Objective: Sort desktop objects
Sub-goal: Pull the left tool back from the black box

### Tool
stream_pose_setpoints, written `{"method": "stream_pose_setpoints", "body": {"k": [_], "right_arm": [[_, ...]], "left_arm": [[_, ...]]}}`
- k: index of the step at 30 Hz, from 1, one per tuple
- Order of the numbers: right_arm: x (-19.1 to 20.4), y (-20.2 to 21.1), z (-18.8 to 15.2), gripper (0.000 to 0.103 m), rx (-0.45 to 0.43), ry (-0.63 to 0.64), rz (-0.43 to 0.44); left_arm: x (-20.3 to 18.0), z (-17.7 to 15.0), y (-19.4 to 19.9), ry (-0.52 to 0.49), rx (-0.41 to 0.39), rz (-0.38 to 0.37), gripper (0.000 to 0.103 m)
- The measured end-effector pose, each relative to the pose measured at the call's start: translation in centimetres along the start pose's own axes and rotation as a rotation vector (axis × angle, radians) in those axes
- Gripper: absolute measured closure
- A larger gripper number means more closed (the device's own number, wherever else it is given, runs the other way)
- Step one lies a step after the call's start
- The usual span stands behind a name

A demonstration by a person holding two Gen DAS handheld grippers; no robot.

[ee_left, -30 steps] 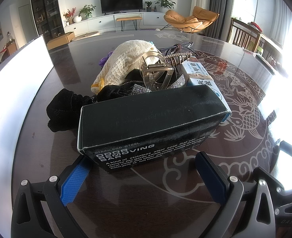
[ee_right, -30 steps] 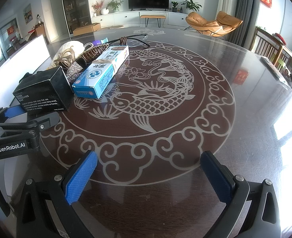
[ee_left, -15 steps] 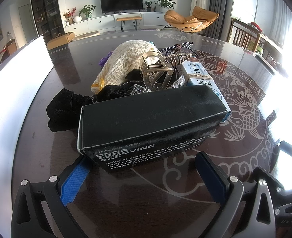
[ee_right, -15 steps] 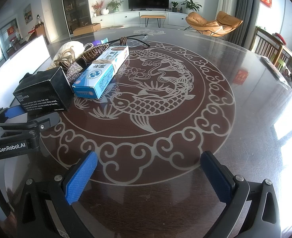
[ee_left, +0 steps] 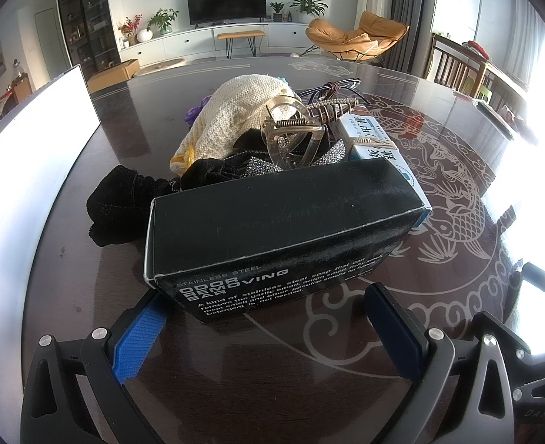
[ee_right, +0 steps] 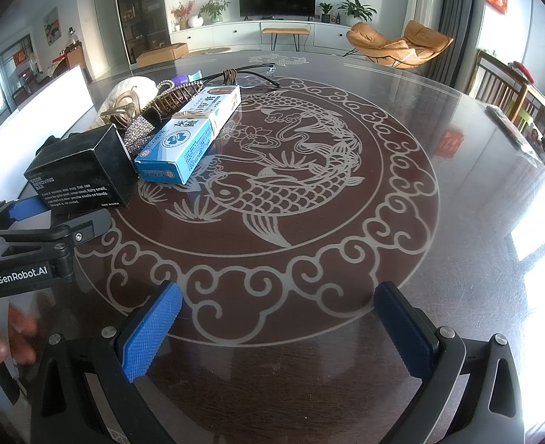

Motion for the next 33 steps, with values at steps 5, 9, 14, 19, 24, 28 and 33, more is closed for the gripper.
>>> {"method": "stream_pose_setpoints", "body": {"k": [5, 9, 14, 19, 24, 28, 33], "right_arm": [[0.0, 0.0, 0.0, 0.0, 0.0, 0.0, 0.0], [0.0, 0.1, 0.0, 0.0, 0.0, 0.0, 0.0], [0.0, 0.0, 0.0, 0.0, 0.0, 0.0, -0.001], [0.0, 0.0, 0.0, 0.0, 0.0, 0.0, 0.0], [0.0, 0.1, 0.0, 0.0, 0.0, 0.0, 0.0], [0.0, 0.0, 0.0, 0.0, 0.0, 0.0, 0.0], [0.0, 0.0, 0.0, 0.0, 0.0, 0.0, 0.0]], "left_arm": [[0.2, -2.3, 1.6, -0.015, 0.011, -0.01, 0.0], [1.1, -5.4, 3.7, -0.034, 0.012, -0.021, 0.0], [3.6, -6.2, 7.0, -0.058, -0.101, 0.054, 0.0], [6.3, 0.8, 9.2, 0.062, -0.214, 0.016, 0.0], [6.2, 7.7, 6.1, 0.124, -0.194, 0.019, 0.0], [3.6, 7.3, 1.7, 0.013, -0.086, 0.104, 0.0], [2.6, 2.7, 4.2, -0.044, -0.152, -0.003, 0.0]]}}
Point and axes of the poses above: each gripper's, at about its wrist camera, not at the fingertips, and y roughly against the way its jaws point, x to its left, z to its top, the point moved 4 cm from there along -y, roughly the way its jaws point, and after that the axes turned 2 degrees about x, right-handed, at the moved point
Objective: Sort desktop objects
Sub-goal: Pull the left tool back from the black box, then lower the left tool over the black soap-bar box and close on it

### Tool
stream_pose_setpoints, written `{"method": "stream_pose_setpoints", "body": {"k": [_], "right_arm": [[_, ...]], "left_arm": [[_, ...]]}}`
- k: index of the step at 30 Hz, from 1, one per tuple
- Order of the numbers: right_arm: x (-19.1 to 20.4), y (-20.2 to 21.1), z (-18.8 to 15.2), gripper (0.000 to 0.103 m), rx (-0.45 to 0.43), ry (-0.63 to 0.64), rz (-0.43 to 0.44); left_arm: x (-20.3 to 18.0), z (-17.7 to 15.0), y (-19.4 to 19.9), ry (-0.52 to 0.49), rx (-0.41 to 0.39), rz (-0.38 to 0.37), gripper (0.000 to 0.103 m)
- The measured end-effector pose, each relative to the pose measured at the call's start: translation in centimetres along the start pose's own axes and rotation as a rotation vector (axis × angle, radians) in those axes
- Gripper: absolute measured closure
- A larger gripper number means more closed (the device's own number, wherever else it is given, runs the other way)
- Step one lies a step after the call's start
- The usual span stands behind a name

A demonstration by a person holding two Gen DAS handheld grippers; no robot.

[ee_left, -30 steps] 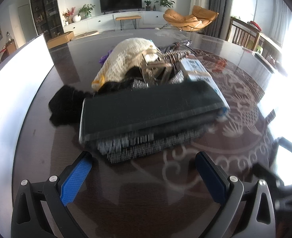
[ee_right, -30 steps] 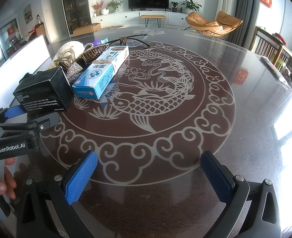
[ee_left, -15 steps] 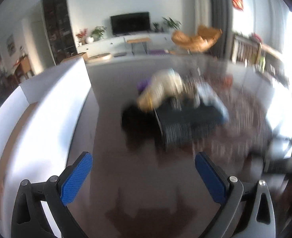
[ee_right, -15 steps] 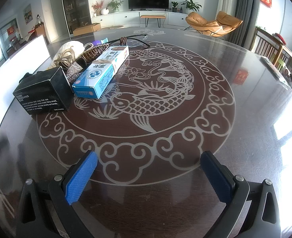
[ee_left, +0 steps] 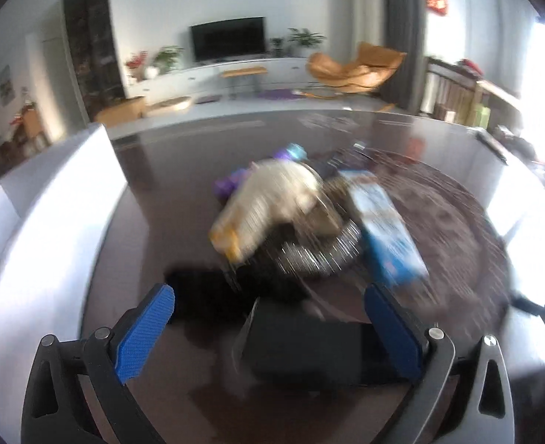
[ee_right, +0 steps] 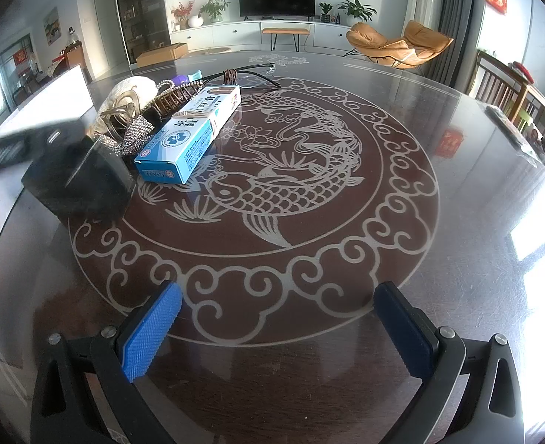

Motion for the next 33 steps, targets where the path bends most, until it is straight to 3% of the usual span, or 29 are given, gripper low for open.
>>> {"method": "stream_pose_setpoints", "body": {"k": [2, 8, 11, 15, 19, 23, 33], "right_arm": [[0.0, 0.0, 0.0, 0.0, 0.0, 0.0, 0.0], [0.0, 0.0, 0.0, 0.0, 0.0, 0.0, 0.0], [0.0, 0.0, 0.0, 0.0, 0.0, 0.0, 0.0], [-0.1, 0.1, 0.0, 0.0, 0.0, 0.0, 0.0], [0.0, 0.1, 0.0, 0.0, 0.0, 0.0, 0.0], [0.0, 0.0, 0.0, 0.0, 0.0, 0.0, 0.0], [0.0, 0.1, 0.0, 0.0, 0.0, -0.001, 0.0]], "left_arm": [[0.3, -1.6, 1.3, -0.02, -0.002, -0.04, 0.0], [2.0, -4.4, 3.6, -0.025, 0.037, -0.068, 0.0], [2.6, -5.4, 3.8, -0.006, 0.077, -0.04, 0.0], [3.1, -6.6, 4.8, -0.013, 0.065, -0.019, 0.0], [1.8, -6.7, 5.0, -0.057, 0.067, -0.102, 0.0], [0.8, -6.1, 4.8, -0.095, 0.066, -0.06, 0.0], [5.8, -5.5, 4.6, 0.088, 0.112, 0.002, 0.0]]}}
Point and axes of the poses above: each gripper's, at about its wrist camera, not at the fingertips, and y roughly against the way its jaws point, x to its left, z to its top, the point moved 4 cm from there along -y, roughly the way its jaws point, and after that the axes turned 2 degrees about x, right-handed, at the moved point
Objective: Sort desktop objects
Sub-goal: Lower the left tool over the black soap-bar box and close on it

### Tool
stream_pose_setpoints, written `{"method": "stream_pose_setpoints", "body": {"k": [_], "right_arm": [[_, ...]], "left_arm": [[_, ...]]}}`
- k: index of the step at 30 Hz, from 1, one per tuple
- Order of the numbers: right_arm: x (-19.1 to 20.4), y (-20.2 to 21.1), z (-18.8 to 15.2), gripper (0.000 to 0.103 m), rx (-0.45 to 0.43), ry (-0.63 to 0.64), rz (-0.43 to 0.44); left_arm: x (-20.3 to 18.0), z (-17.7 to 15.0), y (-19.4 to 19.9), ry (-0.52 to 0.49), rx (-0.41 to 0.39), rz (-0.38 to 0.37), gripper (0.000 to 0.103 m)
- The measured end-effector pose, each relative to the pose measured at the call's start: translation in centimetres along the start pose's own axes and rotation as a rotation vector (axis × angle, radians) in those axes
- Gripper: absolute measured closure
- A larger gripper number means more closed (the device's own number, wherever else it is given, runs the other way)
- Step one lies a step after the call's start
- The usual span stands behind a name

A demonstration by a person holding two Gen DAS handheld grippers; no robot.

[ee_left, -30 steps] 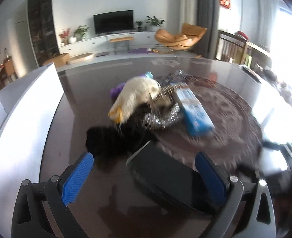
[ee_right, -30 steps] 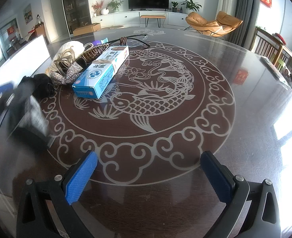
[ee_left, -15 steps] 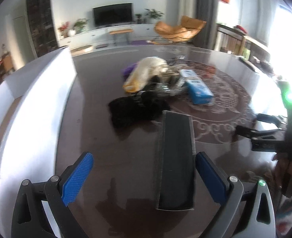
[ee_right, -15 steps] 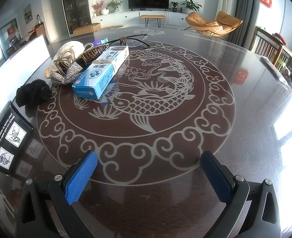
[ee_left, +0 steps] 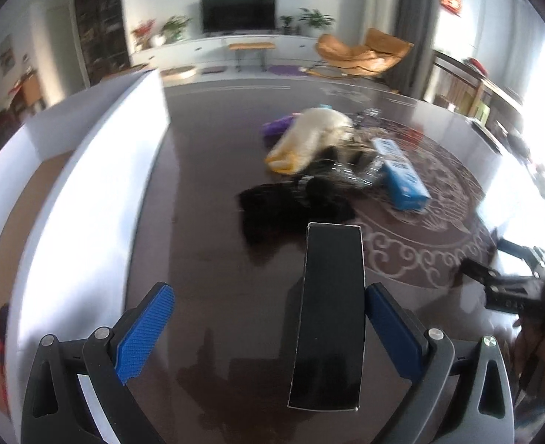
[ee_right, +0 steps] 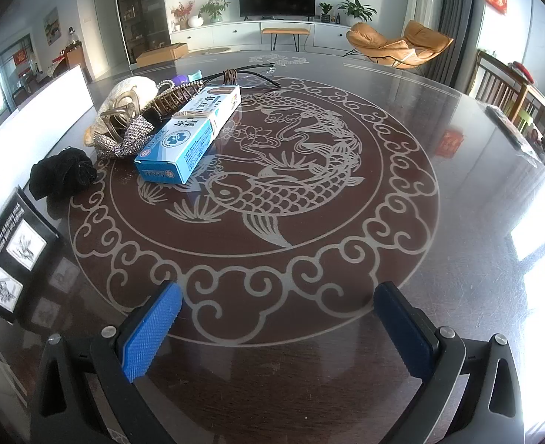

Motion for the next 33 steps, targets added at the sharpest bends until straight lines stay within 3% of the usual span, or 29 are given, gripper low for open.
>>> {"method": "stream_pose_setpoints", "body": {"k": [9, 16, 21, 26, 30, 31, 33], "right_arm": [[0.0, -0.1, 0.0, 0.0, 0.0, 0.0, 0.0], [0.0, 0.0, 0.0, 0.0, 0.0, 0.0, 0.0], [0.1, -0.1, 0.0, 0.0, 0.0, 0.0, 0.0], [0.1, -0.1, 0.0, 0.0, 0.0, 0.0, 0.0], [0.0, 0.0, 0.0, 0.0, 0.0, 0.0, 0.0], [0.0, 0.0, 0.0, 0.0, 0.0, 0.0, 0.0], [0.0, 0.0, 0.0, 0.0, 0.0, 0.0, 0.0]], "left_arm": [[0.8, 0.3, -0.6, -0.003, 0.018, 0.098, 0.0], [-0.9, -0.7, -1.7, -0.091, 0.047, 0.119, 0.0], [-0.4, -1.4, -3.8, -0.08, 0.101, 0.131, 0.0], [1.1, -1.4, -4.9, 0.022, 0.094, 0.043, 0.0], [0.4, -1.2, -5.0, -0.014, 0.08, 0.027, 0.001], [0.0, -1.2, -4.7, -0.035, 0.052, 0.019, 0.025], [-0.2, -1.2, -3.9, -0.038, -0.002, 0.033, 0.045]]}}
Point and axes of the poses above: each gripper's, at about its wrist camera, not at the fingertips, and y roughly against the way its jaws point, x to its left, z to its top, the point moved 4 cm from there along -y, roughly the way its jaws point, and after that the axes turned 2 degrees about x, right-handed, at the moved point
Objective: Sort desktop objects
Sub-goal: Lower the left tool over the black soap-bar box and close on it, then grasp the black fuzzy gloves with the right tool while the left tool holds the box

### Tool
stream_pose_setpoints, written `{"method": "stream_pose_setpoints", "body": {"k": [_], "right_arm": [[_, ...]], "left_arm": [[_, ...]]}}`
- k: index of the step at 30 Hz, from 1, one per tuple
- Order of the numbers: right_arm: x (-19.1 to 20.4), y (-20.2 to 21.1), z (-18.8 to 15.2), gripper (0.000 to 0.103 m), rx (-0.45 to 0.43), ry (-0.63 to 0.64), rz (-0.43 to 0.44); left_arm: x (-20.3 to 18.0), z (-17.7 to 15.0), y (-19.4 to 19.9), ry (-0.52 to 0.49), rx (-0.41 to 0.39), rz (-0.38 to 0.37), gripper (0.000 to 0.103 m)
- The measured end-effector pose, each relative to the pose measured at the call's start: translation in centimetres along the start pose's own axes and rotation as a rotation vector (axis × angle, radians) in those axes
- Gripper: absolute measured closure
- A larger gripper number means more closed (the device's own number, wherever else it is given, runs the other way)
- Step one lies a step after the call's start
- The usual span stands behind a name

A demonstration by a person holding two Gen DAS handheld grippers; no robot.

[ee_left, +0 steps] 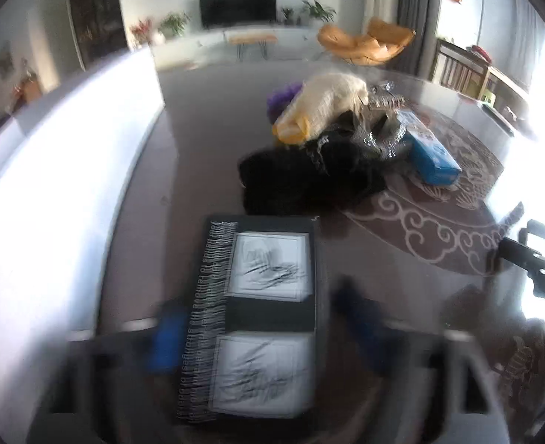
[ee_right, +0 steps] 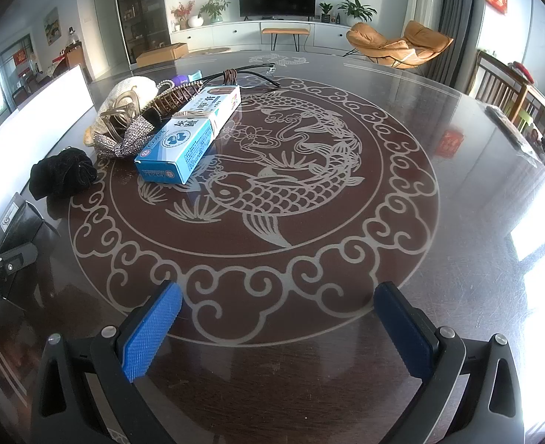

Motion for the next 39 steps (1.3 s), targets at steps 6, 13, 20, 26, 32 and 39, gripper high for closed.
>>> {"method": "stream_pose_setpoints", "body": {"k": [6, 13, 20, 26, 32, 39], "right_arm": [[0.0, 0.0, 0.0, 0.0, 0.0, 0.0, 0.0], [0.0, 0.2, -0.1, 0.0, 0.0, 0.0, -0.009], [7.2, 3.7, 1.9, 0.002, -0.136, 0.307, 0.101], [18.3, 1.8, 7.4, 0.03, -0.084, 0.762, 0.167], [21.9, -2.1, 8.6, 0.059, 0.072, 0.832, 0.224], [15.2, 0.4, 5.4, 0.062, 0.072, 0.414, 0.268]], "left_arm": [[1.6, -0.6, 0.7, 0.112, -0.018, -0.014, 0.045], [1.1, -1.4, 0.6, 0.074, -0.006, 0.029, 0.044], [0.9, -1.5, 0.5, 0.069, -0.006, 0.036, 0.043], [0.9, -1.5, 0.5, 0.069, -0.006, 0.036, 0.043], [0.8, -1.4, 0.4, 0.07, -0.006, 0.035, 0.043], [0.8, -1.4, 0.4, 0.069, -0.004, 0.036, 0.043]]}}
Point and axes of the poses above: each gripper's, at about its wrist camera, not at the fingertips, and y roughly against the way its jaws point, x to its left, z to its top, the point moved 4 cm from there along -y, roughly the way its jaws point, and after that the axes turned 2 degrees about x, right-handed, at the moved point
